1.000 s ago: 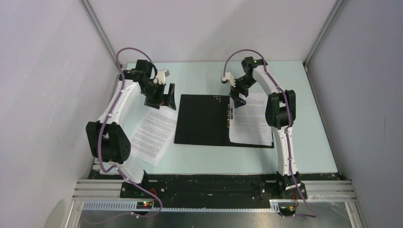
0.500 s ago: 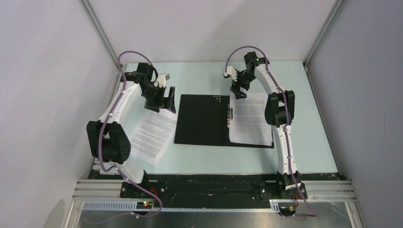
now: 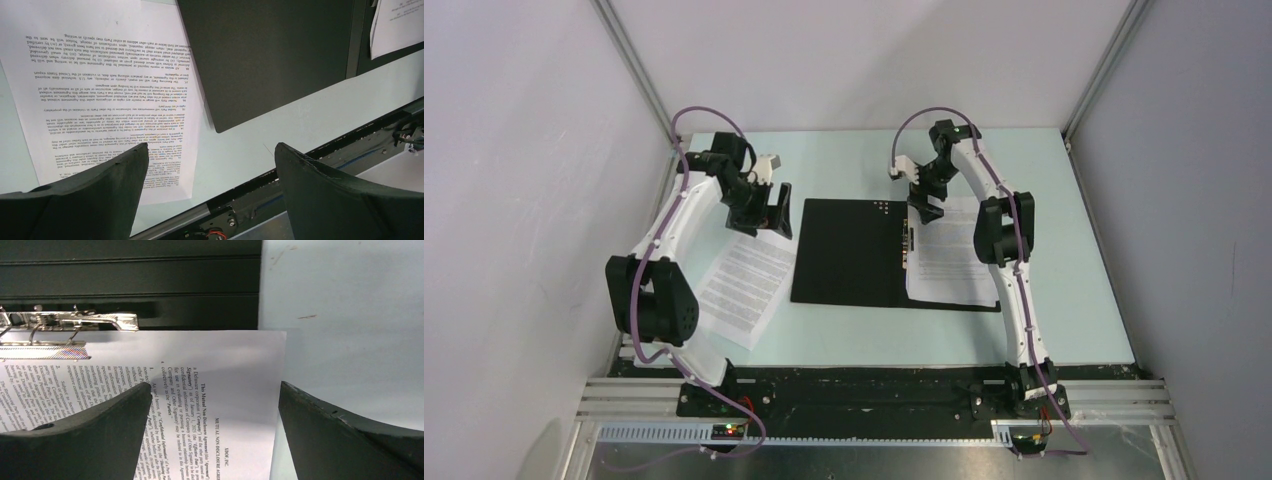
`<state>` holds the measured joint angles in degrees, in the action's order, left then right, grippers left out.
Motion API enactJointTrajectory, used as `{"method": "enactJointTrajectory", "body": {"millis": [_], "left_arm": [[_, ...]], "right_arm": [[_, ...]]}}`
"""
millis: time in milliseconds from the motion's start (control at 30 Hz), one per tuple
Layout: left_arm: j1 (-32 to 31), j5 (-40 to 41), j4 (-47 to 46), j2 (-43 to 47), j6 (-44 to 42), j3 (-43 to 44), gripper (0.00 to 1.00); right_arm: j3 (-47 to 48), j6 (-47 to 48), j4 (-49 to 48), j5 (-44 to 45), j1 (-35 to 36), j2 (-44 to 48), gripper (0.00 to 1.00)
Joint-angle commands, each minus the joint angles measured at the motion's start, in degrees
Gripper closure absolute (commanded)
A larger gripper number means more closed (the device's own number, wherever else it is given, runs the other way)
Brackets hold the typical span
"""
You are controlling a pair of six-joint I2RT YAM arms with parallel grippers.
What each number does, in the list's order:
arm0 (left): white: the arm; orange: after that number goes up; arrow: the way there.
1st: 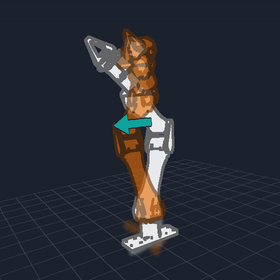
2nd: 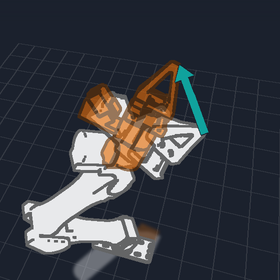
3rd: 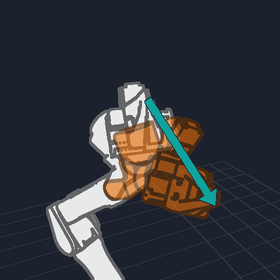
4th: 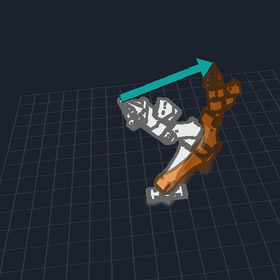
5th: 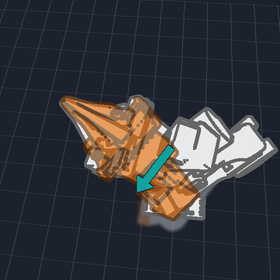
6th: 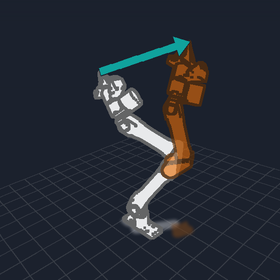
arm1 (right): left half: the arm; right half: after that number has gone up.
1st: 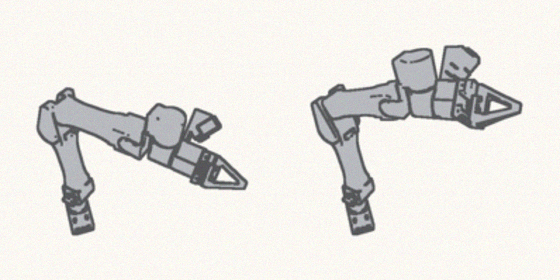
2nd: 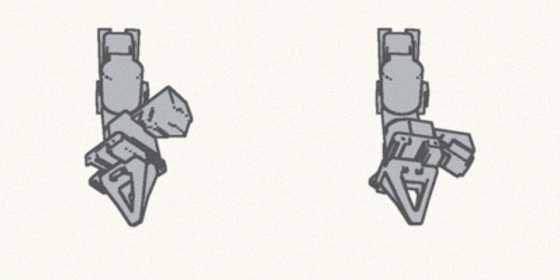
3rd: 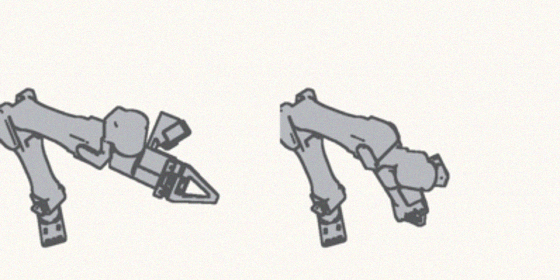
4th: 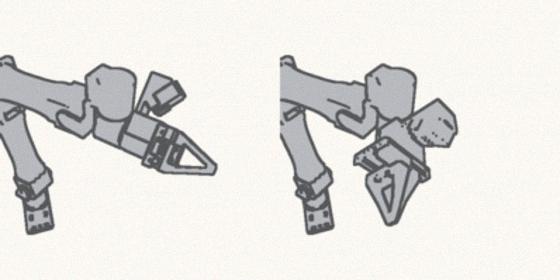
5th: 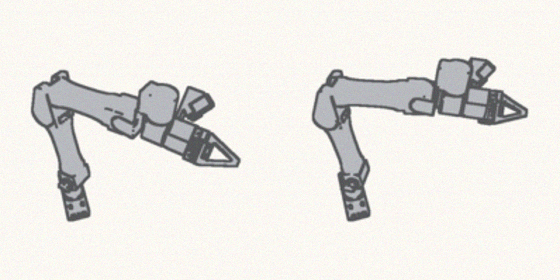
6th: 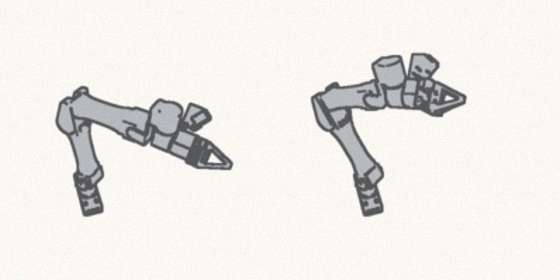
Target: Put the files into the folder
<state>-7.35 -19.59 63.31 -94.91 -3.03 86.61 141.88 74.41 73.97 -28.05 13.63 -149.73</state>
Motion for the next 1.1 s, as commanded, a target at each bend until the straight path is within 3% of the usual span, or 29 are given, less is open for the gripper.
{"method": "enactJointTrajectory", "body": {"millis": [0,267,567,1067], "left_arm": [[-0.41,0.91,-0.73,3.69,-1.64,-0.84,0.00],[-0.37,0.08,-0.88,4.13,-1.57,-2.04,0.00],[-0.38,-0.46,-0.91,3.39,-1.08,-1.11,0.00],[-0.39,-1.94,-0.91,2.16,-0.52,-0.18,0.00]], "right_arm": [[0.66,2.62,5.15,0.28,0.68,-0.19,0.01],[-4.27,2.10,1.74,0.27,1.25,3.87,0.01],[-4.17,-7.29,-4.20,1.80,1.90,4.16,0.01],[-6.51,-10.16,-2.01,0.42,2.67,6.42,0.00]]}}
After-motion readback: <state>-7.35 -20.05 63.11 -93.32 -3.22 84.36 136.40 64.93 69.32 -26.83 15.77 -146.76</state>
